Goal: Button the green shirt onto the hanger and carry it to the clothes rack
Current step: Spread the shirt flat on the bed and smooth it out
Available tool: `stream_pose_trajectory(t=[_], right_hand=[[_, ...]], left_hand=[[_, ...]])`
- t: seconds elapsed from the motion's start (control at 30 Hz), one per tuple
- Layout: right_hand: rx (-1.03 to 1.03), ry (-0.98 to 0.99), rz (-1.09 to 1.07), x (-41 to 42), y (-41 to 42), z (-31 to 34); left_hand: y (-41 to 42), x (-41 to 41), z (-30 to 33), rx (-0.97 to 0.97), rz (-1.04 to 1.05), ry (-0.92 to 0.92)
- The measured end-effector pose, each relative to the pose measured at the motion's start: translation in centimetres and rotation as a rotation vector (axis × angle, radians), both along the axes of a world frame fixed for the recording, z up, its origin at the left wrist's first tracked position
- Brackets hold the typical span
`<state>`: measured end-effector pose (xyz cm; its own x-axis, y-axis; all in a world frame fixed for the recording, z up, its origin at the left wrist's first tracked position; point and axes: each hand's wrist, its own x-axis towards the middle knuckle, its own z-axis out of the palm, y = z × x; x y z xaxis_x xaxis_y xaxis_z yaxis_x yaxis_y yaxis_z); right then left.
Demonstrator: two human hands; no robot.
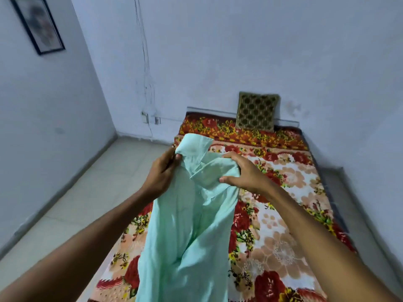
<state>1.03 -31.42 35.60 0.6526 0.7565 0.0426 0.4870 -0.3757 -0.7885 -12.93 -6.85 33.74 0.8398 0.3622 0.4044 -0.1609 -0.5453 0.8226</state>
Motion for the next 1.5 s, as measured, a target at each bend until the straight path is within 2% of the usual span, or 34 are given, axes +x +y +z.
stream_pose_trajectory(t=[0.1, 0.23, 0.43, 0.63, 0.77, 1.03, 1.2, 1.27, 1.4, 1.5], right_hand=[[-0.059, -0.163, 0.005, -4.5, -2.0, 6.6], [-0.093, -0.281, -0.086, -10.9, -4.8, 13.9], [0.116, -0.426, -0.203, -25.2, -9.7, 24.9], [0.110, -0.456, -0.164, -35.0, -12.8, 30.7], [0.058, -0.438, -0.130, -39.6, -14.8, 33.6], [-0.003, -0.428, -0.186, -45.6, -18.4, 33.8], [0.190, -0.390, -0.212, -47.8, -21.0, 31.1], [0.247, -0.374, -0.236, -48.9, -22.0, 29.9], [0.284, -0.321, -0.246, -50.8, -24.2, 27.9], [0.300, -0.345, -0.272, -52.0, -25.5, 26.6]], left_hand=[[-1.3, -4.2, 5.0, 0.027, -0.009, -0.048], [-3.0, -10.2, 11.0, 0.048, -0.025, -0.140], [-5.8, -23.3, 19.8, 0.080, -0.050, -0.227], [-7.2, -31.9, 25.7, 0.098, -0.018, -0.207], [-8.9, -35.8, 28.9, 0.017, -0.020, -0.172], [-14.0, -42.4, 30.0, -0.049, -0.078, -0.148], [-18.7, -45.4, 27.8, -0.052, -0.120, -0.148], [-19.9, -46.2, 27.0, 0.005, -0.108, -0.116], [-22.6, -47.8, 26.1, 0.256, 0.035, -0.128], [-24.4, -49.5, 25.8, 0.297, 0.048, -0.189]])
